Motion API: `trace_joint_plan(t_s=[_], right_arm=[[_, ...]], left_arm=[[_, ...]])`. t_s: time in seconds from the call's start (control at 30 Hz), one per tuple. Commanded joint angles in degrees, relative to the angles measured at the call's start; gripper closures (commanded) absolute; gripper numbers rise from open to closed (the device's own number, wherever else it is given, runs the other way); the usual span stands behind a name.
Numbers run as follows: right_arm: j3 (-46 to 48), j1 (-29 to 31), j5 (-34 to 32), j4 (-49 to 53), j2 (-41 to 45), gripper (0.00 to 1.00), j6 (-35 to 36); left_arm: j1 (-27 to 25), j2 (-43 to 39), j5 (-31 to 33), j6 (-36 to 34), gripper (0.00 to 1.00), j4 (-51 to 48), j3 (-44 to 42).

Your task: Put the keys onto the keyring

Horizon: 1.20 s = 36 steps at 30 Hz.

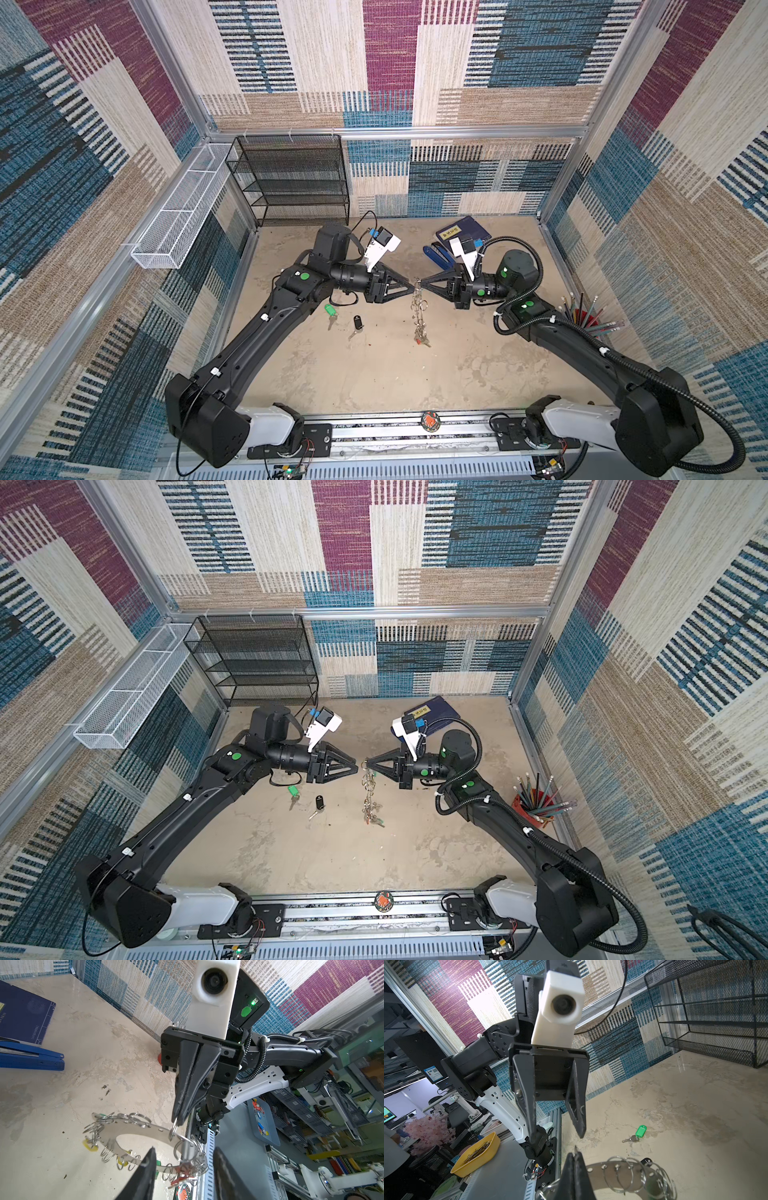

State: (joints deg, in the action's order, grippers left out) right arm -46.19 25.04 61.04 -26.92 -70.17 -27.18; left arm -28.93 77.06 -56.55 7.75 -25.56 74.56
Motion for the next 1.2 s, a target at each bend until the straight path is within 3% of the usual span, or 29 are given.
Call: trace_joint_plan(t_s=[0.0,0.57,0.73,0.87,0.9,0.97,1.0,1.17], right_arm=[[0.38,0.0,1.18,-5.94,0.07,1.0,-2.87],[1.73,-0.02,1.81,-10.01,-0.62,1.0,-5.78],[1.73,0.01,1.85,-10.2,-0.84,1.0,-5.82],[1.83,-0.09,2.16,-11.12,-1.2,1.0,-6.93],[1.68,-0.15,2.12,-11.1,-1.07,0.97,-7.22],[0.89,-0.7,2.03,-9.56,-0.73,0.73,-7.27],[0.67,-1.27,2.0,-8.94,-0.4,0.69,-7.42],[1.03,-4.55,1.2,-7.78,1.31,0.65,-9.59]], left_arm=[[-0.59,0.57,-1.69,1.49,0.56,1.65,-0.22],[-2.26,2.44,-0.27,3.5,0.83,4.2,-0.31],[-2.29,2.36,0.09,4.36,1.0,4.71,-0.45],[-2.37,1.94,2.36,6.14,1.0,5.19,-1.04],[-2.38,1.63,3.1,6.09,1.0,5.01,-1.22],[-2.37,0.86,5.03,5.97,1.0,4.52,-1.65],[-2.39,0.11,5.84,5.88,1.0,4.67,-2.17],[-2.36,-2.74,10.32,5.53,1.0,5.02,-3.94]])
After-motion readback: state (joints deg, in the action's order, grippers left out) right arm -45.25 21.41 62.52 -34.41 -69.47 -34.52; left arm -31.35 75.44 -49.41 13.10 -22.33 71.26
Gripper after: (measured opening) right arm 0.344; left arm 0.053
